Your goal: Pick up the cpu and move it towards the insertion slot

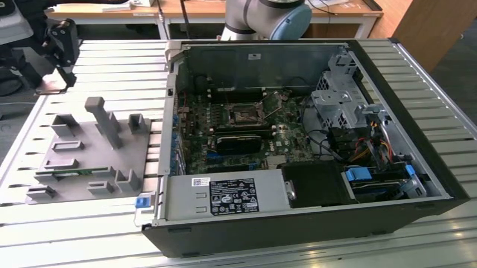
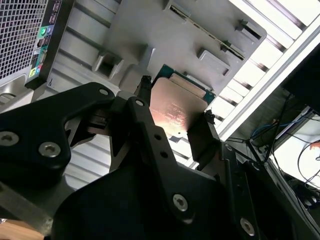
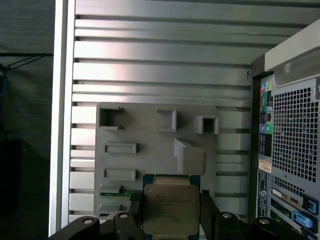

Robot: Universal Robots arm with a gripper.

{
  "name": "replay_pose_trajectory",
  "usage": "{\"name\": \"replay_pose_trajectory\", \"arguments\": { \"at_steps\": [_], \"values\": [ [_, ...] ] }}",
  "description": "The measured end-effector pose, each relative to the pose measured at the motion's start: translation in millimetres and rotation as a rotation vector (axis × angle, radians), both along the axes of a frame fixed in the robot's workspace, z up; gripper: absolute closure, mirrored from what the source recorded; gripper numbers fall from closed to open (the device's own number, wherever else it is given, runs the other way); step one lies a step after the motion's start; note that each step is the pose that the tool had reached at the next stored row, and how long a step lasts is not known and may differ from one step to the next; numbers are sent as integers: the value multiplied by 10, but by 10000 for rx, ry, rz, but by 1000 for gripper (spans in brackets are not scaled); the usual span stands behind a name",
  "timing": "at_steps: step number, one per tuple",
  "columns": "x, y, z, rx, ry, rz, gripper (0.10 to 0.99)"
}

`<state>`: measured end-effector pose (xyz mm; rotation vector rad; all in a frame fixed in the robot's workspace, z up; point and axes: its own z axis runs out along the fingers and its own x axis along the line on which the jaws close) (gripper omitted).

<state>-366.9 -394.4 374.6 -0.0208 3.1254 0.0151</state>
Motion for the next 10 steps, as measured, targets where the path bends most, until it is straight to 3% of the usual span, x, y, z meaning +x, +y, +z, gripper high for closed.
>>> {"name": "replay_pose_trajectory", "arguments": {
  "at_steps": [10],
  "values": [
    [176, 49, -3, 0, -1, 1, 545]
  ]
}}
